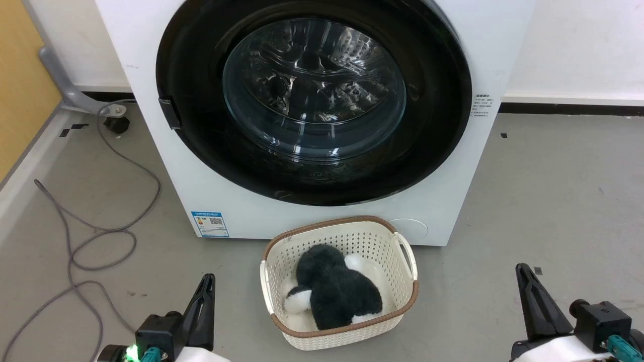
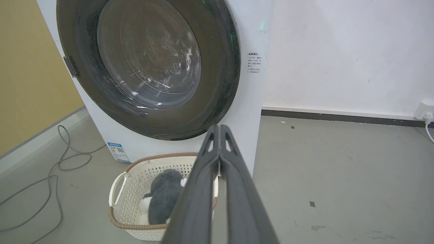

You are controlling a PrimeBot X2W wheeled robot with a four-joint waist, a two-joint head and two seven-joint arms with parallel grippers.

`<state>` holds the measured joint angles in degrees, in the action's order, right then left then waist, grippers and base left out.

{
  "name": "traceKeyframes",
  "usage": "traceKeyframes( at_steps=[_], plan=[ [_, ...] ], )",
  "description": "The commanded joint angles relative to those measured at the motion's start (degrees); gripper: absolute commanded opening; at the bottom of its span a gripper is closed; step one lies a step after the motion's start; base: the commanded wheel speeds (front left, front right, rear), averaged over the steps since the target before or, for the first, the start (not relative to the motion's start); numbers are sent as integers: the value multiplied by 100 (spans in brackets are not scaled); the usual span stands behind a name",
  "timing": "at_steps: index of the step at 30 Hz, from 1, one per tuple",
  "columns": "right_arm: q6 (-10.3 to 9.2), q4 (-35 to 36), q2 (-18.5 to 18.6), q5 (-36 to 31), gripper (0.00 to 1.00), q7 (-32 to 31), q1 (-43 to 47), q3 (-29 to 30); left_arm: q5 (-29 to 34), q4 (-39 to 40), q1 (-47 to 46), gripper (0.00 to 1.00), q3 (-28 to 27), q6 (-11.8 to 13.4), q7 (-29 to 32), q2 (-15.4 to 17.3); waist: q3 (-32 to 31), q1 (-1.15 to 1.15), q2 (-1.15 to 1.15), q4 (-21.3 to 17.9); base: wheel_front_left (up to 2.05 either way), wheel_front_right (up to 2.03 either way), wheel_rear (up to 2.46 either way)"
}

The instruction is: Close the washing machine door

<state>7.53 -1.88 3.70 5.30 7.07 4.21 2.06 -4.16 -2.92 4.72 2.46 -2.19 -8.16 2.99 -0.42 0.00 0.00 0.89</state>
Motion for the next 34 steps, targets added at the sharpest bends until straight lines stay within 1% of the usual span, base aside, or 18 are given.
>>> traceKeyframes(
  at_steps=[1,34],
  plan=[
    [-2,43,-34,-52,0,-29,-112,-15,32,38,-94,0,-27,24,33,-3,1,0,0,-2,0,0,0],
    [-3,113,-57,-281,0,-354,-260,-106,216,160,-275,0,-132,118,409,-7,21,0,0,-44,0,0,0]
  ],
)
